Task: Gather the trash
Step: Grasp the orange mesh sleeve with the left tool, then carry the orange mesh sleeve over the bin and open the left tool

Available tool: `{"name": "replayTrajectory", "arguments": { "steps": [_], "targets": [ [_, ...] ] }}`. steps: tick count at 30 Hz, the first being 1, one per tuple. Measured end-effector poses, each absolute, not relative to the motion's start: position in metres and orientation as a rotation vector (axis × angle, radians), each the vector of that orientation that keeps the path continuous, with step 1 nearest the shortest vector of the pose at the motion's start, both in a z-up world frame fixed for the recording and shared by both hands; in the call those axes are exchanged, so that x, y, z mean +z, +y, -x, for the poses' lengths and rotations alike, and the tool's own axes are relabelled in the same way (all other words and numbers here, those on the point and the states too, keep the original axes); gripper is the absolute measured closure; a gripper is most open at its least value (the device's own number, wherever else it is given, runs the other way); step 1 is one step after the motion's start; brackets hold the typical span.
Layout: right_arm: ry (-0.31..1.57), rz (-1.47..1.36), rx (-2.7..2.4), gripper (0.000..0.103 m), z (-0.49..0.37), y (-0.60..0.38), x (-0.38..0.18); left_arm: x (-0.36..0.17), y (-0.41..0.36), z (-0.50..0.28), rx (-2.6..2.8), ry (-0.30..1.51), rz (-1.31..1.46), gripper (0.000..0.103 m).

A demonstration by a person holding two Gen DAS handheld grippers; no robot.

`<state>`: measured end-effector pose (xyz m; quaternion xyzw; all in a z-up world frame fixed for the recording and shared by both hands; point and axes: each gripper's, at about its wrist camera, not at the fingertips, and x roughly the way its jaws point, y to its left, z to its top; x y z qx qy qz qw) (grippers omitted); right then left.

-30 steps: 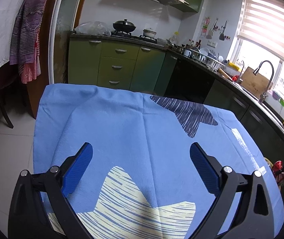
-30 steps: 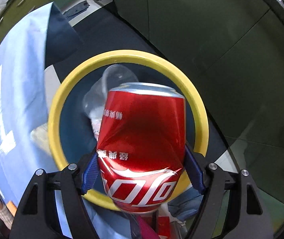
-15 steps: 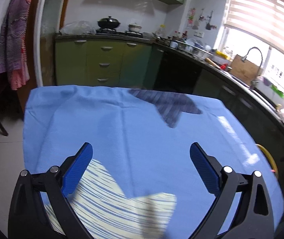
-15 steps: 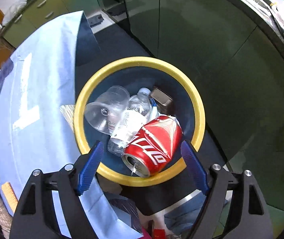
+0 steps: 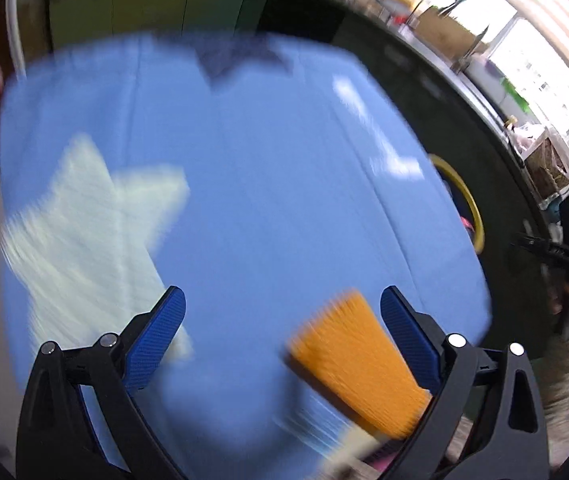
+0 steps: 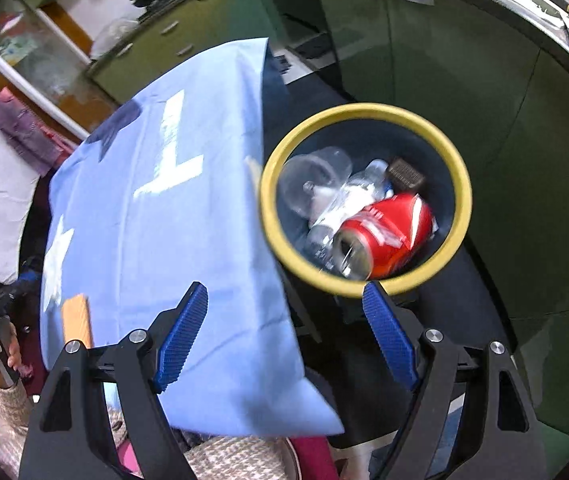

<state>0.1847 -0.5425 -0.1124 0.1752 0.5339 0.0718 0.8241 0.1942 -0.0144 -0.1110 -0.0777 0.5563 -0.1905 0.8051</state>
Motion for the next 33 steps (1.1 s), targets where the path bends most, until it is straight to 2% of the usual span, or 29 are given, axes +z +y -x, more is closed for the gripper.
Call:
{"name": "replayTrajectory", "arguments": {
  "steps": [2,7,13,15,16,18,19,21,23,24,28,30,33],
  "targets": [
    [1.131,-0.38,0.19,0.024,-0.177,-0.539,-0.116,-0.129,-0.026,-0.187,-0.418,1.325,0.255,0.01],
    [1.11,-0.374,0.26,0.024,-0.158,-0.531,-0.126,-0.162,-0.05,-0.167,-0.393,1.516,0.403,0.01],
    [1.065,-0.405,0.307,0.023,-0.135,-0.541,-0.134,-0.166,-0.075,-0.159,-0.35,1.544,0.444,0.01],
    [1.052,-0.42,0.312,0.023,-0.126,-0.548,-0.137,-0.167,-0.082,-0.162,-0.326,1.555,0.433,0.013],
    [1.048,-0.43,0.313,0.023,-0.122,-0.551,-0.14,-0.168,-0.086,-0.162,-0.317,1.563,0.423,0.016],
    [1.043,-0.443,0.316,0.023,-0.118,-0.556,-0.143,-0.17,-0.091,-0.167,-0.308,1.58,0.409,0.028],
    [1.04,-0.453,0.318,0.023,-0.114,-0.558,-0.146,-0.171,-0.092,-0.168,-0.302,1.584,0.4,0.029],
    [1.036,-0.465,0.318,0.022,-0.109,-0.562,-0.149,-0.169,-0.097,-0.172,-0.293,1.582,0.372,0.04],
    [1.032,-0.476,0.316,0.022,-0.104,-0.565,-0.152,-0.169,-0.1,-0.175,-0.281,1.588,0.366,0.045],
    [1.029,-0.485,0.318,0.022,-0.102,-0.566,-0.154,-0.169,-0.101,-0.176,-0.282,1.59,0.352,0.056],
    [1.024,-0.505,0.324,0.022,-0.096,-0.567,-0.159,-0.17,-0.11,-0.18,-0.299,1.599,0.304,0.071],
    [1.02,-0.513,0.327,0.022,-0.094,-0.567,-0.162,-0.169,-0.113,-0.181,-0.31,1.601,0.288,0.085],
    [1.016,-0.526,0.329,0.022,-0.092,-0.567,-0.165,-0.165,-0.121,-0.18,-0.34,1.584,0.249,0.09]
  ]
}}
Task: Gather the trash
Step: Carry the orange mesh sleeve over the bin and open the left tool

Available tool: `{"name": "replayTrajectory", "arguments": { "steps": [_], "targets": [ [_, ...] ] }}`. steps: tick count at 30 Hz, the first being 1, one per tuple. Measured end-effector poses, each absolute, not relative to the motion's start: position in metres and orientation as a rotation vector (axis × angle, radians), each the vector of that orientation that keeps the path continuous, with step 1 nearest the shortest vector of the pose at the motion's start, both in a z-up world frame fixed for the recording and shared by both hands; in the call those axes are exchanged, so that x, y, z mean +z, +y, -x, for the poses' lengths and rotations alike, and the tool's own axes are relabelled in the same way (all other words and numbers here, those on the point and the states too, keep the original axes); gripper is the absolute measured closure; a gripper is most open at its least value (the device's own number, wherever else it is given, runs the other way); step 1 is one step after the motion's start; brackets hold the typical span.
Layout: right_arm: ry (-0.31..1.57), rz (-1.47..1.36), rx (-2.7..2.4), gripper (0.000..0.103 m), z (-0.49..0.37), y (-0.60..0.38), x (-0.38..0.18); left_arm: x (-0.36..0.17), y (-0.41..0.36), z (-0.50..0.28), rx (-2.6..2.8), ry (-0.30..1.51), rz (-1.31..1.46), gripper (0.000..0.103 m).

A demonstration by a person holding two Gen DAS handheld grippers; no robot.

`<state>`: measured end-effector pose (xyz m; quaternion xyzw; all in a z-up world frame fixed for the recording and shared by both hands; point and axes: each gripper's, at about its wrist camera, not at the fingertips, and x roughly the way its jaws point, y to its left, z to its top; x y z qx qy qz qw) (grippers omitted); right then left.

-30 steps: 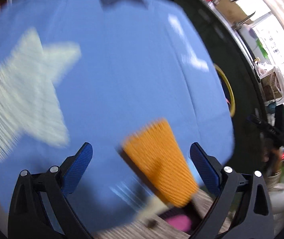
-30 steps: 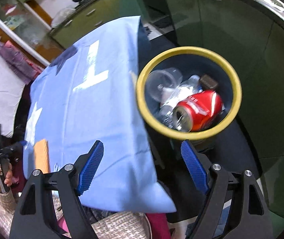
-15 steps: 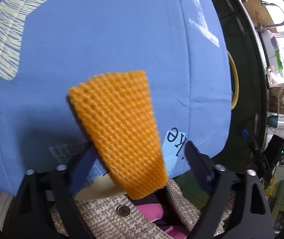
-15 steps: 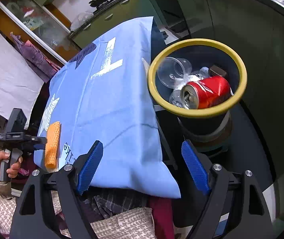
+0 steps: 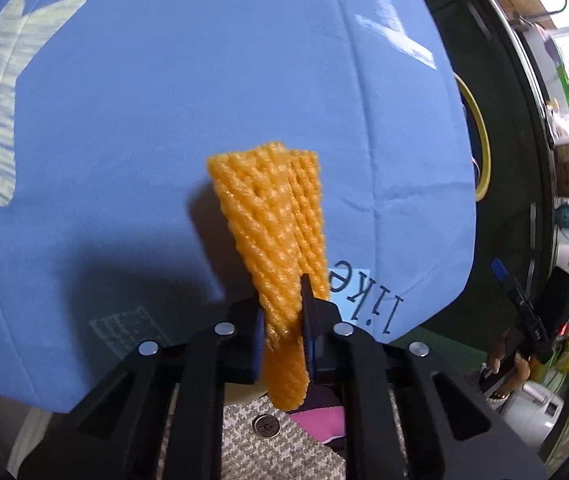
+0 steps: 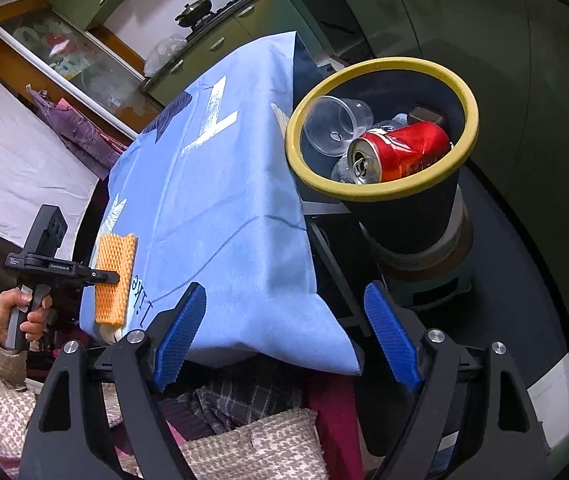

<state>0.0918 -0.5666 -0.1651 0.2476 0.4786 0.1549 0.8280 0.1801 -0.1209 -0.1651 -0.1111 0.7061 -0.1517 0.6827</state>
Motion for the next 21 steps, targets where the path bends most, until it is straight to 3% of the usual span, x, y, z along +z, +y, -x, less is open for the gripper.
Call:
{"name": "replayTrajectory", "arguments": {
  "steps": [11,21],
  "targets": [
    [0.964,-0.501,0.253,0.022,-0.071,-0.567,-0.163,-0.09,-0.186,-0.174,-0.509,1.394,0.015,0.091],
    [0.934,-0.534,0.165,0.018,-0.048,-0.591,-0.187,-0.034,-0.34,-0.207,-0.738,1.231,-0.198,0.091]
  ]
}}
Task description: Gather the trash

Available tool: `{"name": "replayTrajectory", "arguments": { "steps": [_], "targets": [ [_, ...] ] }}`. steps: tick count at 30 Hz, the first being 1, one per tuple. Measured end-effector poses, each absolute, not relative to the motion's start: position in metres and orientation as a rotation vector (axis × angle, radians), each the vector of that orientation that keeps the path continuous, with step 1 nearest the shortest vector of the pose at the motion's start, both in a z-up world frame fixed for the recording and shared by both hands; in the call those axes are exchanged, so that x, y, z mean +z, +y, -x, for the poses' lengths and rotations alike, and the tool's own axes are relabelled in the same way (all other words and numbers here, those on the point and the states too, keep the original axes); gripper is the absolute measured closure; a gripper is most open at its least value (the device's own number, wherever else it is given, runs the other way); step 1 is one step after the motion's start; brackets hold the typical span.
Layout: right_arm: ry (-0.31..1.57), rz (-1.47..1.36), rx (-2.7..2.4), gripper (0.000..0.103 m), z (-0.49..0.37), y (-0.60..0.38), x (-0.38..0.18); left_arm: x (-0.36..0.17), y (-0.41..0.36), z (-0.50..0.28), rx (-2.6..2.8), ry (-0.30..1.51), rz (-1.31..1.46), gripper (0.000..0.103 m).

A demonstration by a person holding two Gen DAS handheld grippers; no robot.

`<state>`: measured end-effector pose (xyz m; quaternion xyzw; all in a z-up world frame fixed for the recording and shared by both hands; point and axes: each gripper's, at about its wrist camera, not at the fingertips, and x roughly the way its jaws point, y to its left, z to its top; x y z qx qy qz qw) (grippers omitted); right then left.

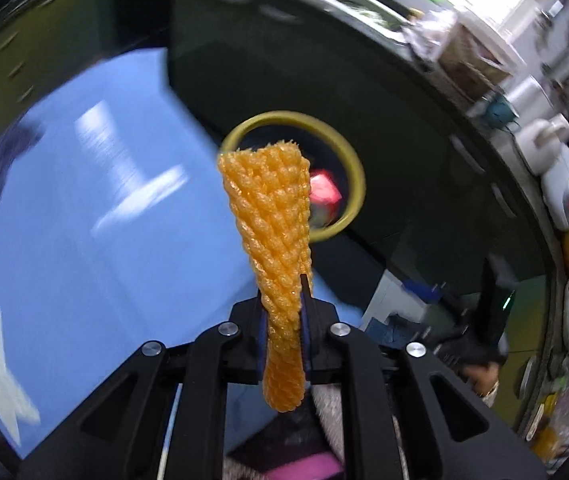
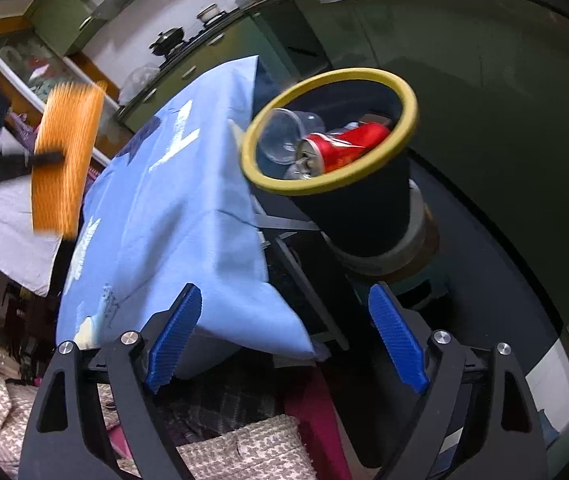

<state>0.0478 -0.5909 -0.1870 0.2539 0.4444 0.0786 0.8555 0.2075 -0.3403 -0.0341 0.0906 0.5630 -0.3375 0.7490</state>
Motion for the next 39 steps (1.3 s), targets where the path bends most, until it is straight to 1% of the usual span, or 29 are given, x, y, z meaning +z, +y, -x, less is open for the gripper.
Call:
{"name": "replayTrajectory", "arguments": {
  "steps": [5,10,14,19,20,22,23,24,26,27,30,32,35,37,39],
  "targets": [
    [0.933,-0.631,0.173,0.018,-0.041,-0.606,-0.212,-0.052,-0.434,-0.241,-0.787,1.245,-0.294,0.09],
    [0.934,-0.71,0.168,0.018,-0.034,-0.62,-0.232,-0.096,-0.507,-0.281,-0.709,1.301,-0.396,0.09],
    [0.934,-0.765,0.16,0.018,-0.031,-0.632,-0.247,-0.142,-0.53,-0.316,-0.604,1.458,-0.356,0.09],
    [0.944,-0.789,0.158,0.018,-0.035,-0.638,-0.26,-0.168,-0.541,-0.341,-0.526,1.52,-0.334,0.089],
    [0.945,-0.788,0.155,0.018,-0.035,-0.639,-0.262,-0.171,-0.544,-0.345,-0.516,1.529,-0.333,0.087],
    [0.947,-0.785,0.151,0.018,-0.035,-0.639,-0.261,-0.177,-0.545,-0.352,-0.502,1.544,-0.324,0.075],
    [0.946,-0.783,0.15,0.018,-0.035,-0.639,-0.261,-0.179,-0.547,-0.355,-0.492,1.549,-0.324,0.059],
    [0.945,-0.781,0.146,0.018,-0.035,-0.638,-0.26,-0.182,-0.548,-0.359,-0.485,1.555,-0.322,0.047],
    [0.944,-0.766,0.129,0.018,-0.035,-0.638,-0.257,-0.187,-0.547,-0.362,-0.471,1.568,-0.325,0.04],
    [0.943,-0.759,0.122,0.018,-0.033,-0.638,-0.255,-0.187,-0.546,-0.362,-0.468,1.571,-0.324,0.039],
    [0.938,-0.746,0.104,0.018,-0.03,-0.637,-0.249,-0.183,-0.54,-0.36,-0.48,1.577,-0.303,0.039],
    [0.934,-0.735,0.097,0.018,-0.03,-0.635,-0.245,-0.17,-0.531,-0.355,-0.505,1.538,-0.293,0.039],
    [0.924,-0.711,0.105,0.018,-0.031,-0.626,-0.235,-0.122,-0.509,-0.332,-0.603,1.358,-0.288,0.039],
    [0.914,-0.684,0.118,0.018,-0.033,-0.618,-0.226,-0.095,-0.492,-0.312,-0.655,1.252,-0.271,0.033],
    [0.906,-0.644,0.144,0.017,-0.037,-0.604,-0.214,-0.062,-0.454,-0.285,-0.686,1.11,-0.24,0.019]
  ]
}}
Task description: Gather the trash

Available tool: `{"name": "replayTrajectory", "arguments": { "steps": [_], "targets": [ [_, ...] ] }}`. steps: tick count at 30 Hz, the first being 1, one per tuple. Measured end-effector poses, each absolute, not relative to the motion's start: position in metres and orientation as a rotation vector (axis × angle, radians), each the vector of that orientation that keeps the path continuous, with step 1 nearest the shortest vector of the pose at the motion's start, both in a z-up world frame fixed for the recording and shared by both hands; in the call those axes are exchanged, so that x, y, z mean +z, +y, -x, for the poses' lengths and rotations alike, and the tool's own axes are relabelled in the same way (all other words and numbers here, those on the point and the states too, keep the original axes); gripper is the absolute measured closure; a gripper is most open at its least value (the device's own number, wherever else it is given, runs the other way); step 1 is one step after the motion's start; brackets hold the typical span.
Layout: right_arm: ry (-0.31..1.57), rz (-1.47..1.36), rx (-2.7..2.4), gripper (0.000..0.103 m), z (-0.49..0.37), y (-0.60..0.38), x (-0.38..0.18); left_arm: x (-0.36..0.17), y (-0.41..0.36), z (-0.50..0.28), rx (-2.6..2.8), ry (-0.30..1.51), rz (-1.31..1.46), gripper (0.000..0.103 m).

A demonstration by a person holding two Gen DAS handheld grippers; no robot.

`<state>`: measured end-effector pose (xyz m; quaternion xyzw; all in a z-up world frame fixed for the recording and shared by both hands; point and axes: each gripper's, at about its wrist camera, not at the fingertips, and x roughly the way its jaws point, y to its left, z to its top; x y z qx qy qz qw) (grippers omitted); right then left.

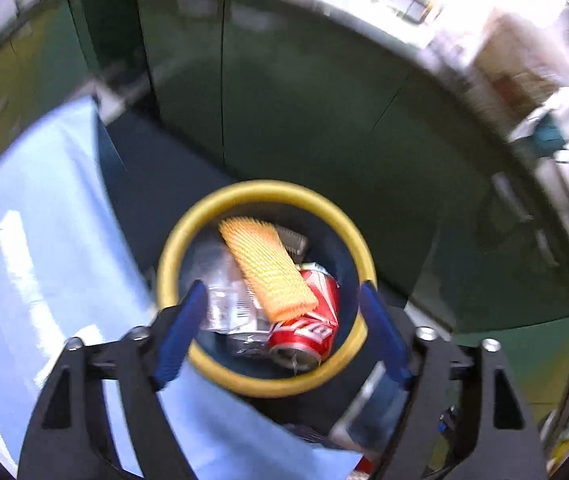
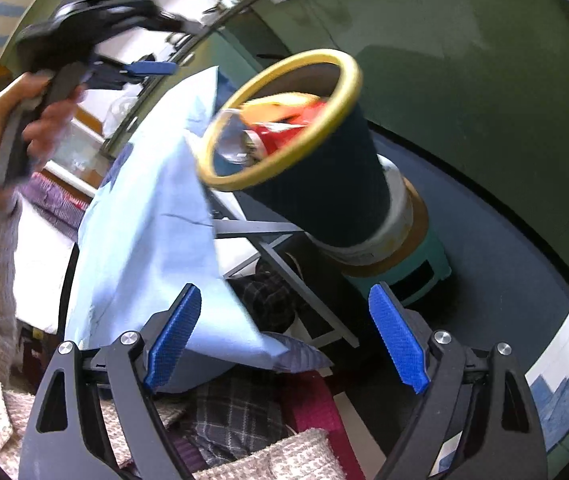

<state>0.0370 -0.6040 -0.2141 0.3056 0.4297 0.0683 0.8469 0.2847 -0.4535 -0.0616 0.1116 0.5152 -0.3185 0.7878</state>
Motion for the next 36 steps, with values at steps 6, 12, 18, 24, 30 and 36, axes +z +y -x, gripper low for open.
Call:
{"name": "replayTrajectory", "arguments": {
  "steps": [6,12,18,24,30,36],
  "targets": [
    [0.891,-0.482,0.202,0.013,-0.05,-0.552,-0.177,0.001,-0.323,-0.194,-0.608,0.683,-0.207,0.007],
    [0.836,-0.319,0.224,0.005,-0.057,-0.489,-0.141,0.004,-0.182,-0.111,-0.463,0.538,-0.094,0.007],
    [0.746,-0.172,0.177,0.005,-0.05,-0.438,-0.107,0.003,-0.081,-0.043,-0.217,0.423,-0.033,0.007],
    [0.672,-0.061,0.14,0.005,-0.026,-0.397,-0.079,-0.008,-0.023,-0.002,-0.069,0.413,-0.024,0.007],
    [0.598,0.005,0.095,0.005,0.012,-0.38,-0.053,-0.017,0.0,0.023,-0.039,0.418,-0.003,0.007],
    [0.562,0.005,0.096,0.005,0.026,-0.378,-0.041,-0.013,-0.003,0.031,-0.07,0.405,-0.004,0.007]
  ]
}}
